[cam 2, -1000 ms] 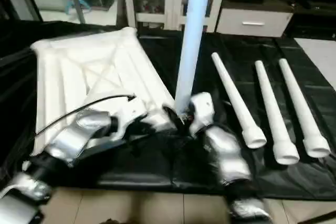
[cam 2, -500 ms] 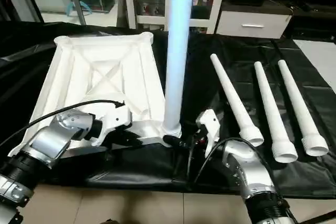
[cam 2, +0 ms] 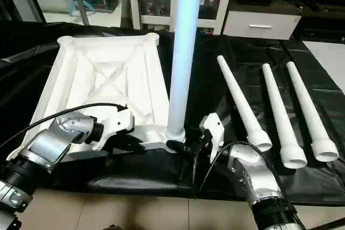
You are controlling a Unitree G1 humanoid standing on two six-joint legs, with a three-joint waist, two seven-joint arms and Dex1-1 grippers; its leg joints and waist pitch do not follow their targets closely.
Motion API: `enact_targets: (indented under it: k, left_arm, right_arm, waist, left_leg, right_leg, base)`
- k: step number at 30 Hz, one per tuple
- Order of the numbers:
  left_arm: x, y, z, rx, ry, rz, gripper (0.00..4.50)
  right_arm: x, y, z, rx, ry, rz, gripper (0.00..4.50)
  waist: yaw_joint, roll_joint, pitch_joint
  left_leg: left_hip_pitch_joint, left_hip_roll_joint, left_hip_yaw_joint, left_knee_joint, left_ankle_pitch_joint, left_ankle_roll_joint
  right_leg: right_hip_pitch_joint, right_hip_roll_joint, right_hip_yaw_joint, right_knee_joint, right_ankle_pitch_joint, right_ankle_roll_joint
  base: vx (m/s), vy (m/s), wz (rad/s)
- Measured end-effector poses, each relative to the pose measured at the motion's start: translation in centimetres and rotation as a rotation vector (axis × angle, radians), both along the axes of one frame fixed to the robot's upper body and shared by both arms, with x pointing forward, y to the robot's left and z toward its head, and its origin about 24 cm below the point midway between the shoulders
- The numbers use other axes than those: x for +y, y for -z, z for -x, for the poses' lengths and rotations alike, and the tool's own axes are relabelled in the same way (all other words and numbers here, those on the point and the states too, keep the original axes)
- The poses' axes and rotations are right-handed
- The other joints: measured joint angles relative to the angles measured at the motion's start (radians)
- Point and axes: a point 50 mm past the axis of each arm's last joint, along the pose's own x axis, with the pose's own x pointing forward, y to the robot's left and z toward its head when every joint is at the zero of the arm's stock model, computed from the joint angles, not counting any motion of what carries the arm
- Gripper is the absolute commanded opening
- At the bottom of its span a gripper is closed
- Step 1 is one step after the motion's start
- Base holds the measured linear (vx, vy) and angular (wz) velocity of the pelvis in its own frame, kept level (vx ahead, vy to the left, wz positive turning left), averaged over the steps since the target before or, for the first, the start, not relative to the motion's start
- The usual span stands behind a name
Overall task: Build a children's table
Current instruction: Rotate leg to tighten
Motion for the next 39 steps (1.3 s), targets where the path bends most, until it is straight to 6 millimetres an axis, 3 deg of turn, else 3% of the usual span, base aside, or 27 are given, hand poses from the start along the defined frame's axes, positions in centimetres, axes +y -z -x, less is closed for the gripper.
enact_targets:
  k: [6,9,14,19,22,26,29,32,35,39]
  left_arm:
    - [-0.2,0.1,-0.1,-0.008,-0.008,0.001,0.0]
    - [-0.9,0.4,-1.1,-0.055,-0.107,0.014,0.0]
    - [-4.2,1.1,-2.8,-0.09,-0.35,0.063,0.0]
    - [-6.8,1.3,-4.0,-0.093,-0.533,0.081,0.0]
    - [-7.9,1.5,-4.3,-0.102,-0.596,0.093,0.0]
    - [-7.9,1.5,-4.3,-0.104,-0.592,0.091,0.0]
    - [-7.8,1.5,-4.3,-0.105,-0.581,0.088,0.0]
    - [-6.8,1.3,-4.4,-0.112,-0.551,0.084,0.0]
    - [-6.1,1.2,-4.0,-0.11,-0.482,0.08,0.0]
    - [-3.9,0.9,-2.7,-0.109,-0.294,0.065,0.0]
  right_arm:
    - [0.3,0.3,-0.2,-0.013,0.021,0.013,2.75]
    - [1.1,0.7,-1.6,-0.039,0.166,0.04,2.74]
    - [2.9,1.1,-4.3,-0.011,0.539,0.036,2.73]
    - [5.6,0.8,-6.4,0.027,0.798,0.051,2.72]
    - [6.3,0.6,-7.1,0.041,0.903,0.059,2.72]
    - [6.4,0.7,-7.1,0.046,0.917,0.034,2.72]
    - [6.3,0.8,-7.0,0.031,0.911,0.018,3.42]
    - [6.5,0.8,-6.5,-0.015,0.846,-0.019,3.51]
    - [6.1,0.4,-6.3,-0.066,0.761,-0.03,3.88]
    - [3.1,0.0,-5.2,-0.135,0.588,-0.019,3.88]
  waist:
    - [-0.001,-0.002,-0.001]
    - [-0.011,-0.003,-0.002]
    - [-0.03,-0.003,-0.002]
    - [-0.052,-0.001,-0.001]
    - [-0.059,0.002,0.001]
    - [-0.063,0.003,0.001]
    - [-0.064,0.003,0.001]
    - [-0.065,0.003,0.001]
    - [-0.063,0.003,0.001]
    - [-0.038,0.002,0.001]
  left_leg:
    - [0.001,0.0,0.0,0.0,0.0,0.0]
    - [0.003,0.0,0.0,0.002,0.001,-0.001]
    - [0.004,0.0,-0.001,0.006,0.001,-0.001]
    - [0.002,0.0,-0.003,0.011,0.001,-0.001]
    - [0.001,-0.001,-0.006,0.006,0.001,-0.001]
    - [0.001,-0.001,-0.006,0.003,0.001,-0.001]
    - [0.0,-0.002,-0.005,0.003,0.001,-0.001]
    - [0.0,-0.002,-0.004,0.002,0.001,-0.001]
    - [0.0,-0.002,-0.003,-0.001,0.001,-0.001]
    - [0.0,-0.001,-0.002,0.001,0.001,0.0]
  right_leg:
    - [0.0,0.0,0.0,0.001,0.0,0.0]
    - [0.002,0.0,0.0,0.002,0.0,0.0]
    - [0.003,0.0,0.0,-0.002,-0.002,0.004]
    - [0.003,0.0,-0.002,-0.006,-0.003,0.005]
    - [0.007,-0.001,-0.009,-0.022,-0.003,0.005]
    - [0.012,-0.001,-0.01,-0.035,-0.003,0.005]
    - [0.012,-0.001,-0.008,-0.038,-0.003,0.005]
    - [0.01,-0.001,-0.008,-0.037,-0.003,0.005]
    - [0.006,-0.001,-0.008,-0.034,0.0,0.002]
    - [0.002,-0.001,-0.005,-0.019,0.005,-0.004]
  base:
    - [0.0,0.0,0.0]
    - [0.0,0.0,0.0]
    - [-0.056,0.011,-0.04]
    - [-0.021,0.005,-0.01]
    - [0.0,0.0,0.0]
    - [0.0,0.0,0.0]
    - [0.0,0.0,0.0]
    - [0.0,0.0,0.0]
    - [0.0,0.0,0.0]
    - [0.026,-0.015,0.02]
